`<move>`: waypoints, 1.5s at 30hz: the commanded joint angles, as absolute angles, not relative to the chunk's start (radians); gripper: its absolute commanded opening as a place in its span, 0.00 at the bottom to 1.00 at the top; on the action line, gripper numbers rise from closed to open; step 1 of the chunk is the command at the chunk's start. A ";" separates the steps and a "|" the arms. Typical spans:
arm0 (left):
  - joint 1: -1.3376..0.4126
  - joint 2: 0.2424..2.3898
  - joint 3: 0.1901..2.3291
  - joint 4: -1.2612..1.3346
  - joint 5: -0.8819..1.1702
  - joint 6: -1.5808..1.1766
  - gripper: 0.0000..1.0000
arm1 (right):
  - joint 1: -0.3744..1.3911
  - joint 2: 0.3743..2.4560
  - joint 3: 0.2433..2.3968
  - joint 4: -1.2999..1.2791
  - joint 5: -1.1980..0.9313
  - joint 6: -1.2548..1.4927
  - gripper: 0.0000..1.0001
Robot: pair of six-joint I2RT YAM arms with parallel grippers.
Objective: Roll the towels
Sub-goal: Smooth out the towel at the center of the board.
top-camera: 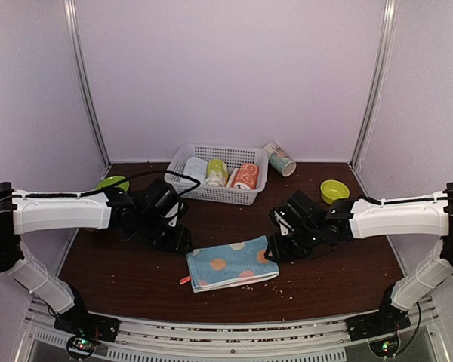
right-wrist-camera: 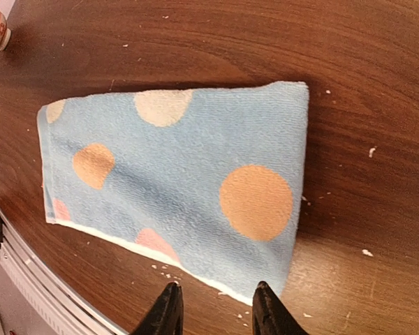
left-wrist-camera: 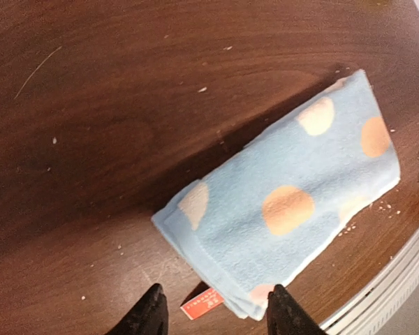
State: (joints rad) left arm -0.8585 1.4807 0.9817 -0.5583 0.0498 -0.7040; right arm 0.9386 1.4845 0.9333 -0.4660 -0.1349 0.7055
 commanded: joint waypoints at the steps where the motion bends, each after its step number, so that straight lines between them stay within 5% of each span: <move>1: -0.900 1.510 1.048 -0.469 0.173 -0.699 0.46 | 0.959 1.542 0.968 -0.396 -0.155 0.710 0.34; 13: -1.013 1.703 1.040 -0.442 0.250 -0.626 0.09 | 0.894 1.639 0.998 -0.271 -0.095 0.796 0.32; 19: -1.022 1.733 0.931 -0.408 0.234 -0.639 0.00 | 0.862 1.761 1.031 -0.240 -0.113 0.808 0.30; 29: -1.047 1.746 0.797 -0.374 0.244 -0.663 0.00 | 0.793 1.846 0.989 -0.196 -0.118 0.914 0.30; 38: -1.057 1.693 0.794 -0.419 0.217 -0.654 0.00 | 0.786 1.806 0.975 -0.146 -0.191 0.901 0.43; 45: -1.055 1.610 1.010 -0.585 0.142 -0.606 0.43 | 0.789 1.667 1.018 -0.250 -0.229 0.816 0.50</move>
